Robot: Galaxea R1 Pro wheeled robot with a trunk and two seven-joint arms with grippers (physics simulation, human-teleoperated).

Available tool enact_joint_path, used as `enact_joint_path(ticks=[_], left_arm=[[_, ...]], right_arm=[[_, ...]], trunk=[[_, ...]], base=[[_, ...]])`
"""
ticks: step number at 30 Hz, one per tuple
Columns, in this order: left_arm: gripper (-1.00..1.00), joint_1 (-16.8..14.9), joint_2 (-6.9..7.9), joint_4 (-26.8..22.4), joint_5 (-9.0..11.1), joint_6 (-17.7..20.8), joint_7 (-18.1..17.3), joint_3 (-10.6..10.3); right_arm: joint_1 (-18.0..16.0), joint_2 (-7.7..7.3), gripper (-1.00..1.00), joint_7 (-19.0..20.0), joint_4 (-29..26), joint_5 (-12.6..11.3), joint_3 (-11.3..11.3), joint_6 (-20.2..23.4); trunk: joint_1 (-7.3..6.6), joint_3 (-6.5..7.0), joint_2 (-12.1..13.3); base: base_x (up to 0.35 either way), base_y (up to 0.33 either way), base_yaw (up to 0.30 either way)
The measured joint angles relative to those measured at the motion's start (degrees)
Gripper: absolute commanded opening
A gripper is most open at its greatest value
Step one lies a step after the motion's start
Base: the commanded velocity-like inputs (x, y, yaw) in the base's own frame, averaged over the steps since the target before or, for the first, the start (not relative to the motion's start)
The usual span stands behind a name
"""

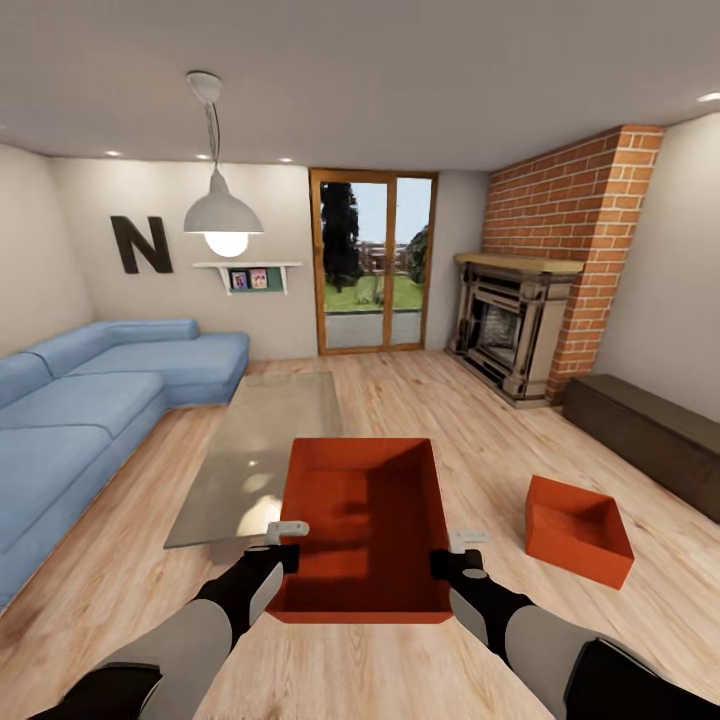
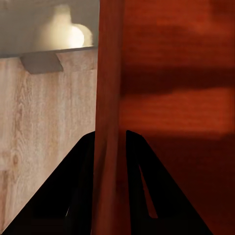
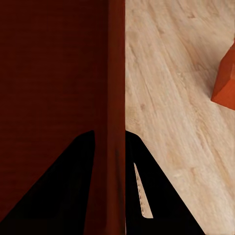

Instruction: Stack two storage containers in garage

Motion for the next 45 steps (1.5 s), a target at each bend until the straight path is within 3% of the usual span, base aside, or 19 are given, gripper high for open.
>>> enact_joint_path(ticks=[45], left_arm=[[-1.00, 0.00, 0.01, 0.01, 0.03, 0.01, 0.00, -0.04]], right_arm=[[0.02, 0.02, -1.00, 0.01, 0.03, 0.02, -0.05, 0.00]], trunk=[[0.00, -0.11, 0.00]], base=[[0.000, 0.000, 0.273]])
